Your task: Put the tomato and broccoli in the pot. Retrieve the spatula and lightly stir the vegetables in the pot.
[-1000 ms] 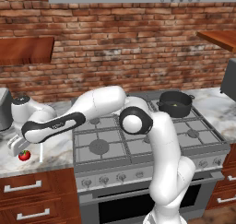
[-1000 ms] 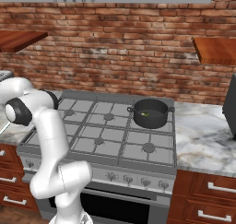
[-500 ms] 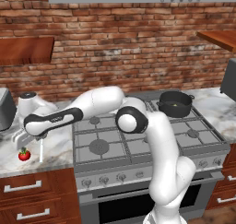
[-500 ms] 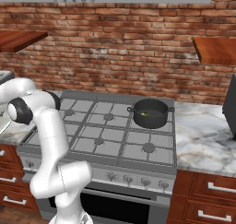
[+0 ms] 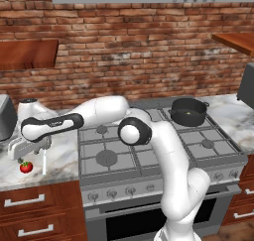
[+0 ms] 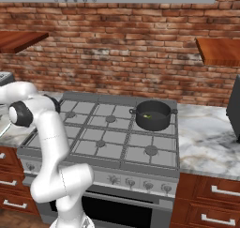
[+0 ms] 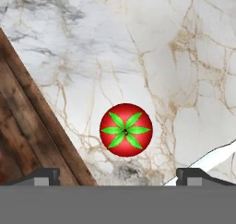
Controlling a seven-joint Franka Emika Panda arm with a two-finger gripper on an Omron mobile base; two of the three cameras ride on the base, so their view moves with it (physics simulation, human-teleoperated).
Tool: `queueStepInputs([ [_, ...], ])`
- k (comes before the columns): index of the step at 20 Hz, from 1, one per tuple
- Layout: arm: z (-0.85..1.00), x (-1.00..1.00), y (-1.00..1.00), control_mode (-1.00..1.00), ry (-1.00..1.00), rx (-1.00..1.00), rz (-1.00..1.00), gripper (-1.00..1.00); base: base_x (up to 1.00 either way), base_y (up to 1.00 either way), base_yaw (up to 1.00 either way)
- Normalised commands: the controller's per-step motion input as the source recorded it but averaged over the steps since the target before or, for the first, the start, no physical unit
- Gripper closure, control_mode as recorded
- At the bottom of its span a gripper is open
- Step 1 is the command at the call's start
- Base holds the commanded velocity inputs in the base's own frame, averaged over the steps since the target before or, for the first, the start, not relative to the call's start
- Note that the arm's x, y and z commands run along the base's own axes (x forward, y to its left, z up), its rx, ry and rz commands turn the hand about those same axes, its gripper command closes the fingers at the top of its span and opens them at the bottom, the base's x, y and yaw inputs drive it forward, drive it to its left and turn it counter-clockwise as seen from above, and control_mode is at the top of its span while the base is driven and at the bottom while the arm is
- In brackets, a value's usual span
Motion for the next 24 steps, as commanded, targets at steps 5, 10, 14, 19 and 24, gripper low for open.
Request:
queueStepInputs([
  [5, -0.03, 0.0, 0.18, -1.0, -0.01, -0.01, 0.0, -1.0, 0.0, 0.0, 0.0],
  [10, -0.01, 0.0, 0.13, -1.0, -0.02, -0.03, 0.0, -1.0, 0.0, 0.0, 0.0],
  [14, -0.01, 0.0, 0.02, -1.0, 0.0, -0.01, 0.0, -1.0, 0.0, 0.0, 0.0],
  [19, -0.12, 0.0, 0.0, -1.0, 0.03, -0.02, 0.0, -1.0, 0.0, 0.0, 0.0],
  [24, -0.11, 0.0, 0.0, -1.0, 0.02, -0.05, 0.0, -1.0, 0.0, 0.0, 0.0],
])
